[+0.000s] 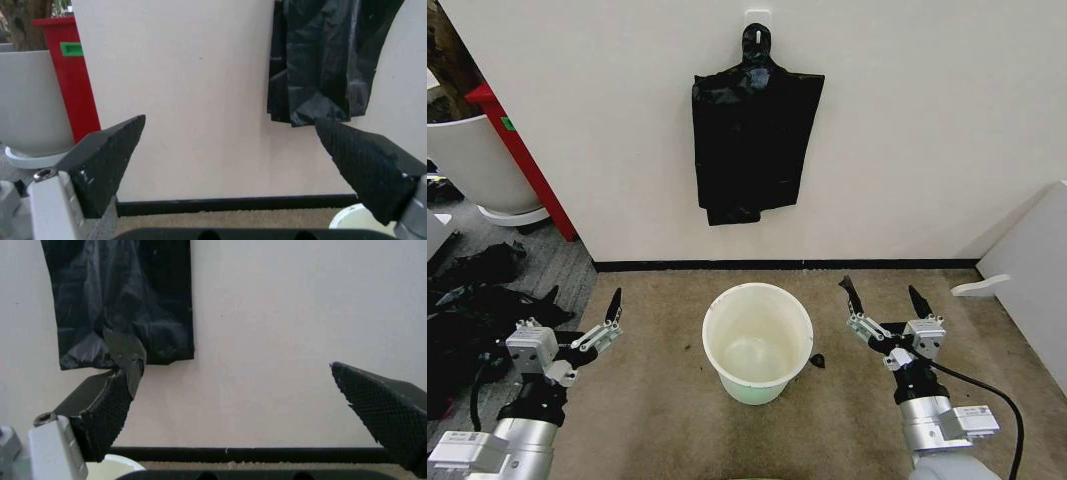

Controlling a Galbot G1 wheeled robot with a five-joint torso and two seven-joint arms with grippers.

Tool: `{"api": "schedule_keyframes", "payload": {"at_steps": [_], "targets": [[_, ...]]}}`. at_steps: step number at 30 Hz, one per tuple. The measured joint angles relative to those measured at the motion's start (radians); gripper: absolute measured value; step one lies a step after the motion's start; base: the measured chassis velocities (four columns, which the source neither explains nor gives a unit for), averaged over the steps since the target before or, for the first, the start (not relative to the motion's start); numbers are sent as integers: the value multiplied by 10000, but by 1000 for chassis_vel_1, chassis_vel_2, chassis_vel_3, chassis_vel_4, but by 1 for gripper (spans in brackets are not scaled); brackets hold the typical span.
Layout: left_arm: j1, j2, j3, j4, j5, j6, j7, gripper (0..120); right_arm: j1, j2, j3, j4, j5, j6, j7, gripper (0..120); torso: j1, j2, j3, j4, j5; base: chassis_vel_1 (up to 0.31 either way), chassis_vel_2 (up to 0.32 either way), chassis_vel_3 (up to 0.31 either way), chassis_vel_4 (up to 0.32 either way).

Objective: Place the garbage bag over the trash bin.

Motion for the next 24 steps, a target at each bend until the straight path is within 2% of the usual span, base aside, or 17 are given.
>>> {"api": "schedule_keyframes", "payload": {"at_steps": [20,24], "targets": [[25,-51,104,1,222,-9,141,100,-55,23,19,57,517,-31,1,100,0,0,0,0,0,0,0,0,0],[20,-36,184,0,251,-13,143,100,-61,-7,-12,57,996,-18,43,100,0,0,0,0,0,0,0,0,0]]}}
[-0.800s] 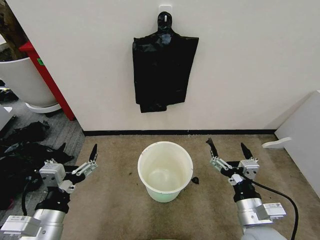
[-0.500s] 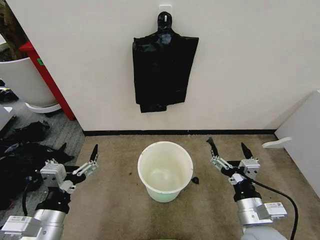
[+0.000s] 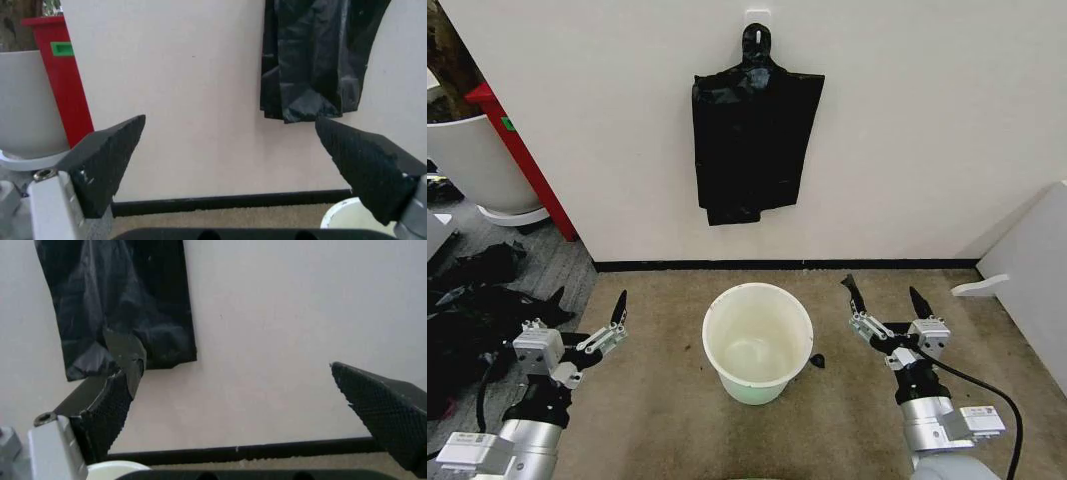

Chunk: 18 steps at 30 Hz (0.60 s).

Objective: Place the garbage bag over the trash bin.

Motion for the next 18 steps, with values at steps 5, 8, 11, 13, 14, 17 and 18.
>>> {"api": "schedule_keyframes", "payload": {"at_steps": [5,8,11,13,14,17,18], "targets": [[-13,55,25,0,-65,0,-5,100,177,-128,-178,154,1710,-329,-1,100,0,0,0,0,0,0,0,0,0],[-43,142,77,0,-198,23,-30,100,603,-255,-352,305,3664,-736,126,100,0,0,0,0,0,0,0,0,0],[-92,227,151,0,-287,44,-53,100,1015,-349,-448,381,4905,-970,365,100,0,0,0,0,0,0,0,0,0],[-204,389,257,0,-387,121,-107,100,1562,-445,-497,449,6289,-1188,654,100,0,0,0,1,0,0,0,0,0],[-250,468,298,0,-438,173,-139,100,1783,-474,-496,492,6824,-1278,763,100,0,0,1,3,1,0,0,0,0],[-593,1091,533,1,-791,458,-382,100,2254,-499,-450,727,8603,-1548,1166,100,0,0,1,1,-2,0,0,0,0],[-593,1091,533,1,-791,458,-382,100,2254,-499,-450,727,8603,-1548,1166,100,0,0,1,1,-2,0,0,0,0]]}}
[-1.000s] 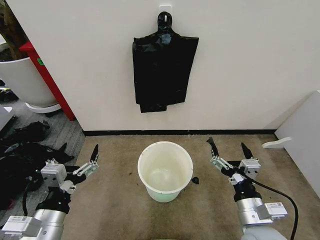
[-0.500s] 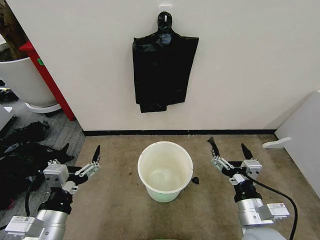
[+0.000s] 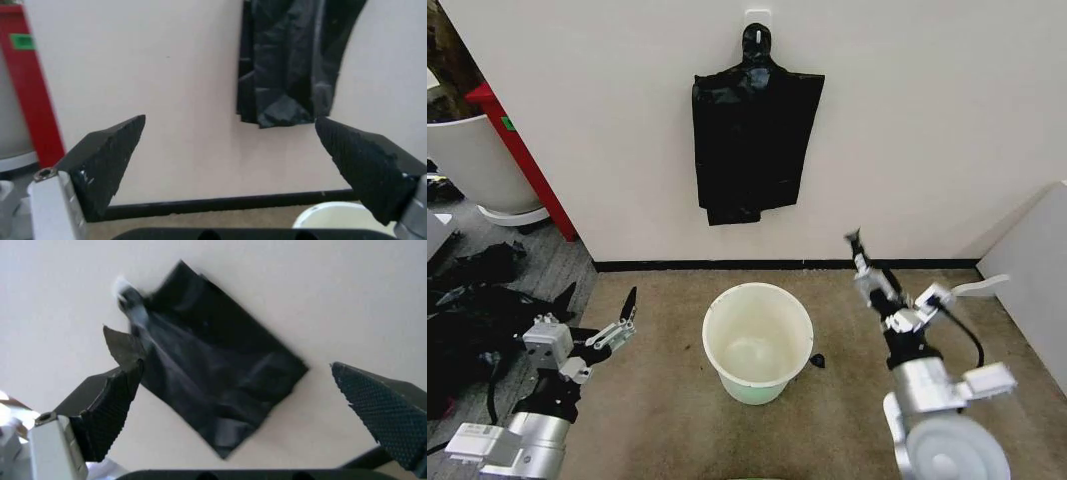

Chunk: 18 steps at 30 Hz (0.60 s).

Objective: Place the garbage bag over the trash bin.

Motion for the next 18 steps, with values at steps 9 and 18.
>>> {"api": "schedule_keyframes", "payload": {"at_steps": [9,18], "targets": [[-32,355,-93,0,-242,23,-229,100,1923,-424,-442,-201,3791,-568,835,100,0,0,0,-2,2,0,0,0,0],[123,278,-133,0,-223,8,-245,100,5547,-478,-1460,-2149,5741,-508,1654,100,1,0,0,0,1,0,0,0,0]]}}
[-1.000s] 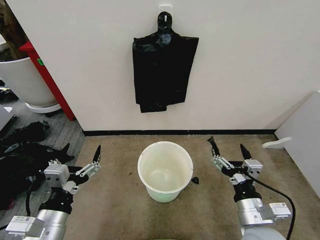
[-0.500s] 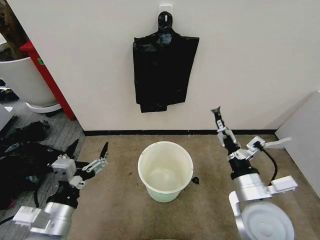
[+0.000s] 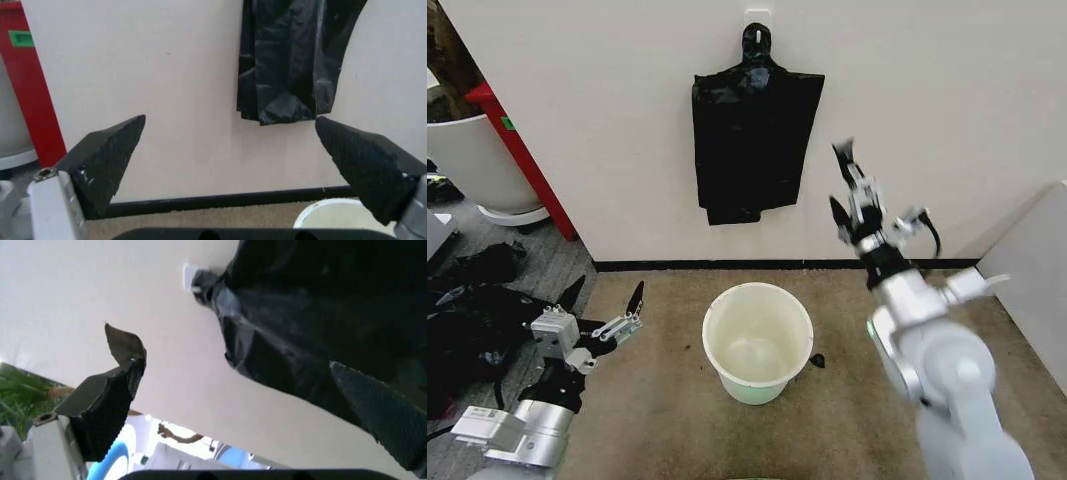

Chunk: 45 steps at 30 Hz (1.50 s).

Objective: Place the garbage bag over the trash bin.

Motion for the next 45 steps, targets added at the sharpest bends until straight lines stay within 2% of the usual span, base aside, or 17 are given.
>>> {"api": "schedule_keyframes", "payload": {"at_steps": [2,5,8,16,24,29,41,45], "targets": [[0,-11,-9,0,6,-7,2,100,156,29,-85,-104,4,12,6,100,0,0,0,1,0,0,0,0,0],[14,-57,-46,0,19,-13,17,100,1080,225,-421,-571,102,55,3,100,0,0,-1,-2,0,0,0,0,0],[12,-166,-51,0,83,-22,62,100,2319,618,-752,-1385,234,252,-144,100,-1,0,0,0,-1,0,0,0,0],[24,-282,-31,0,179,-40,124,100,4053,1516,-972,-3239,334,261,-337,100,-1,0,-1,0,-2,0,0,0,0],[36,-308,-34,0,197,-58,150,100,4997,1778,-1139,-4981,-715,153,-718,100,-1,0,0,-1,0,0,0,0,0],[30,-313,-32,0,198,-64,163,100,5395,1855,-1134,-5538,-1093,153,-826,100,-1,0,-1,-1,0,0,0,0,0],[17,-367,5,0,252,-80,242,100,5765,1905,-1104,-6036,-1356,153,-1020,100,-1,0,-1,-1,1,0,0,0,0],[20,-384,28,0,278,-81,262,100,5789,1902,-1151,-6026,-1373,157,-1092,92,-1,0,-1,-1,1,0,0,0,0]]}}
